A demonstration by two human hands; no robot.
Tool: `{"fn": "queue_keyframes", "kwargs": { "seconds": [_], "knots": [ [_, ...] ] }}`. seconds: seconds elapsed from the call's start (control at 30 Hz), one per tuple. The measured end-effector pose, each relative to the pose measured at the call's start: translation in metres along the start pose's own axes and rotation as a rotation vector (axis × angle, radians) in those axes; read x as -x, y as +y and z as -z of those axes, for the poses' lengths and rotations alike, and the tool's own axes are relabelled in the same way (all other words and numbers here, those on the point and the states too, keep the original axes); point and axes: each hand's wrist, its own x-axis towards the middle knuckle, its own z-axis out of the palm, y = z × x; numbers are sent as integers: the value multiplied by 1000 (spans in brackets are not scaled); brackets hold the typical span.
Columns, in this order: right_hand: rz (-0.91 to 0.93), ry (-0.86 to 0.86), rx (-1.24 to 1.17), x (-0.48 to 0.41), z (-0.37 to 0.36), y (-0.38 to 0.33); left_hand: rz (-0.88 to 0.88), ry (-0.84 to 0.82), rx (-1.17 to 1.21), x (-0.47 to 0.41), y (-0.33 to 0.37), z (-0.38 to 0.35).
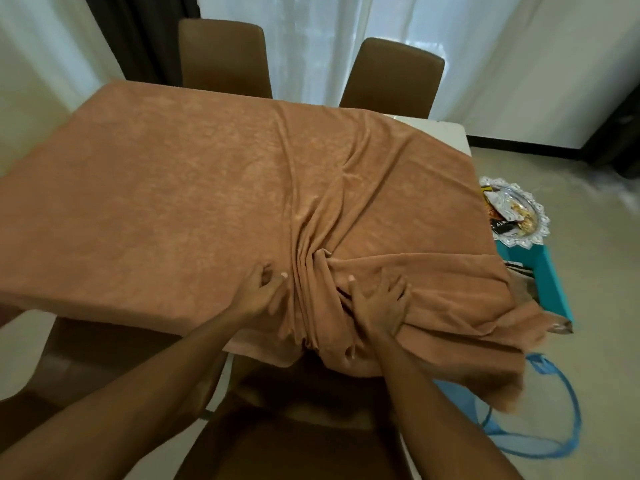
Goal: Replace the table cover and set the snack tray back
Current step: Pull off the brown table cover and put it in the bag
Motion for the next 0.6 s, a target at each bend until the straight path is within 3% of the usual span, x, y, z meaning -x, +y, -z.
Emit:
{"fn": "queue_keyframes", "kwargs": {
  "seconds": [0.17,0.33,0.4,0.43,0.5,0.57,0.6],
  "knots": [
    [74,-174,-274,2,-1,-57,32,9,89,0,4,-2],
    [232,-549,-381,3,-26,-129,72,-28,166,1,1,3],
    [299,-584,-458,-2,-25,-137,71,-20,207,0,-6,8],
    [336,-532,-504,-7,-19,-133,60,-15,205,0,-10,11],
    [336,-203,-424,-20,-3,-112,11,9,107,0,-17,15],
    [117,115,-140,-31,7,-79,-73,67,-40,-2,-18,25],
    [-26,127,-59,-30,8,-63,-111,96,-105,-6,-20,33]
  ]
}}
